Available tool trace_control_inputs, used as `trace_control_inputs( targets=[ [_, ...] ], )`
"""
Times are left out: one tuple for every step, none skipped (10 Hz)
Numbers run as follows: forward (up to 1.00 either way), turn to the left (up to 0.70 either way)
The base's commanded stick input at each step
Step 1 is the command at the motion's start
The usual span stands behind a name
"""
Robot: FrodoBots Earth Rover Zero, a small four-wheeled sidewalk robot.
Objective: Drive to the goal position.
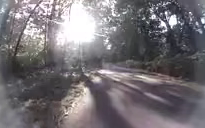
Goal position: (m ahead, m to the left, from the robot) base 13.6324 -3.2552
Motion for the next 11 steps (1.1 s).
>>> trace_control_inputs(
  targets=[
    [0.70,-0.01],
    [0.70,-0.01],
    [0.70,-0.01],
    [0.70,-0.01],
    [0.70,-0.01],
    [0.70,-0.01],
    [0.70,-0.01],
    [0.70,-0.01],
    [0.70,-0.01],
    [0.70,-0.01],
    [0.70,-0.01]
  ],
)
